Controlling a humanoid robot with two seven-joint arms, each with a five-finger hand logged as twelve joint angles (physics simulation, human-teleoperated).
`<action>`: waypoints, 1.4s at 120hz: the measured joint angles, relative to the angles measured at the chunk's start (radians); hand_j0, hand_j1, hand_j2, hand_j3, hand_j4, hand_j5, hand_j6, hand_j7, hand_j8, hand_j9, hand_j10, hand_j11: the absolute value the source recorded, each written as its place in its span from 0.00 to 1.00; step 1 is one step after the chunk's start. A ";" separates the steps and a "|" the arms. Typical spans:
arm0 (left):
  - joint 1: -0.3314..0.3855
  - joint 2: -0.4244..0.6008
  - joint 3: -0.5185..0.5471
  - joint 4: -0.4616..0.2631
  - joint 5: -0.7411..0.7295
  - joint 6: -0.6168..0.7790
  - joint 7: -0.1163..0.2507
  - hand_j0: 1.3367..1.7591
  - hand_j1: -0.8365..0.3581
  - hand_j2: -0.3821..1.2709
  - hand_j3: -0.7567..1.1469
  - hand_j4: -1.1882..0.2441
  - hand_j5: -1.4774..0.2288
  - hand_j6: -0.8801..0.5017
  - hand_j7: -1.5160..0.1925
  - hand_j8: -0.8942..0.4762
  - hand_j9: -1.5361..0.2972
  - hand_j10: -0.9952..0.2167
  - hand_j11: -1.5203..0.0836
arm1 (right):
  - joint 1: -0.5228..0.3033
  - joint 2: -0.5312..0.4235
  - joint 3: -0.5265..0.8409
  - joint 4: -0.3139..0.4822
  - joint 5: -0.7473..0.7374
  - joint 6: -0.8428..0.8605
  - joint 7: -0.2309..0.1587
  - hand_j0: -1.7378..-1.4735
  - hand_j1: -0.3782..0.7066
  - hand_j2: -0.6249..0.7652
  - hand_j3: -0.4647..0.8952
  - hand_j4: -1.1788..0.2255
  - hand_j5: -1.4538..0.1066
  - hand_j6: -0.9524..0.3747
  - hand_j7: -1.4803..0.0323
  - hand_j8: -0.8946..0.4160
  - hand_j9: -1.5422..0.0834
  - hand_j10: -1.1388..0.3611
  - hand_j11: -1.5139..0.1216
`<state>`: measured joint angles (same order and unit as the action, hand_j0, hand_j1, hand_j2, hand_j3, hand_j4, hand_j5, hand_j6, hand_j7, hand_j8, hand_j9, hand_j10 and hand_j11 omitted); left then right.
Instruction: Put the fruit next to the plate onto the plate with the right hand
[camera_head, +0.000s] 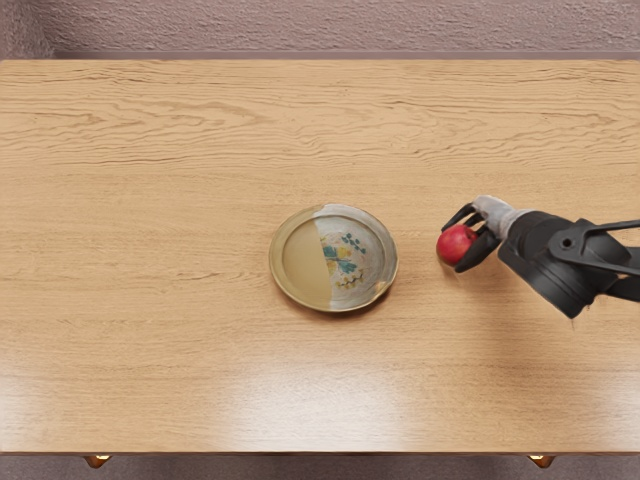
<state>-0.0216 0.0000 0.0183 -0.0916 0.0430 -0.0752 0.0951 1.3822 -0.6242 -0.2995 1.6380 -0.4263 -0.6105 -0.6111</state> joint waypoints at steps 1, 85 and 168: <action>-0.001 0.000 0.000 0.000 0.000 0.000 0.000 0.76 0.75 0.26 0.40 0.66 0.68 0.46 0.70 0.47 0.67 0.62 0.75 | 0.004 0.000 0.000 0.001 0.004 0.000 0.000 0.31 0.57 0.48 0.34 0.45 0.46 0.39 0.50 0.28 0.50 0.39 0.48; -0.001 0.000 0.000 0.000 0.000 0.000 0.000 0.76 0.75 0.26 0.40 0.66 0.68 0.46 0.70 0.47 0.67 0.62 0.75 | 0.271 0.343 -0.008 -0.073 0.320 0.000 0.000 0.30 0.62 0.54 0.34 0.47 0.46 0.42 0.50 0.31 0.50 0.40 0.48; -0.001 0.000 0.000 0.000 0.000 0.000 0.000 0.76 0.75 0.26 0.40 0.66 0.68 0.46 0.70 0.47 0.67 0.62 0.75 | 0.305 0.313 -0.008 -0.102 0.320 0.000 0.000 0.30 0.18 0.44 0.34 0.74 0.82 0.62 0.86 0.58 0.84 0.67 0.82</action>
<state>-0.0221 0.0000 0.0184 -0.0913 0.0429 -0.0752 0.0951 1.6872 -0.3107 -0.3075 1.5362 -0.1064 -0.6109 -0.6109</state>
